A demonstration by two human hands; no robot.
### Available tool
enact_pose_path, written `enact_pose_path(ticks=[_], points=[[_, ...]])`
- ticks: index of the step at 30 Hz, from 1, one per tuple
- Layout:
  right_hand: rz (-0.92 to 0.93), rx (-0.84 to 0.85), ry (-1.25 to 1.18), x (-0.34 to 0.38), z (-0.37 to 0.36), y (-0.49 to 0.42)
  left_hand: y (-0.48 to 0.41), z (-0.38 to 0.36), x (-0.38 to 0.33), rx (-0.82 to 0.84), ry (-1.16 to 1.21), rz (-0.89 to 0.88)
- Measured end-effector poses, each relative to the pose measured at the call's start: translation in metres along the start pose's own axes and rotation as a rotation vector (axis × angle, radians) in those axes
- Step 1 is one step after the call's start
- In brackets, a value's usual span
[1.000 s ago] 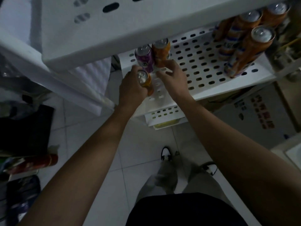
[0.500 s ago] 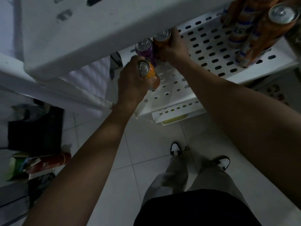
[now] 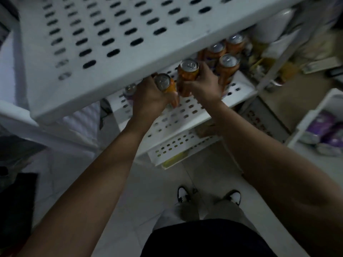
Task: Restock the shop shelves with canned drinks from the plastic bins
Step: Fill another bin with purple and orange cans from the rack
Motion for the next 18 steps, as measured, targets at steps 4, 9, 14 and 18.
enact_pose_path(ticks=[4,9,14,18], points=[[0.032,-0.182,0.099,0.014,0.084,0.02,0.003,-0.026,-0.063,0.058,0.092,-0.165],[-0.021,-0.366,0.085,0.001,0.191,0.061,0.017,-0.078,-0.146,0.207,0.164,-0.336],[-0.13,-0.602,0.164,-0.024,0.294,0.115,0.046,-0.135,-0.235,0.283,0.209,-0.555],[-0.192,-0.756,0.176,-0.047,0.363,0.161,0.081,-0.181,-0.297,0.361,0.211,-0.706]])
Point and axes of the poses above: each hand's wrist, its own y-axis away from the middle knuckle, its own z-axis out of the back of the hand, x = y × z, the point moved 7 cm from there along -y, towards the middle knuckle, and after that the axes turned 7 degrees about -z, right-handed, at the moved point
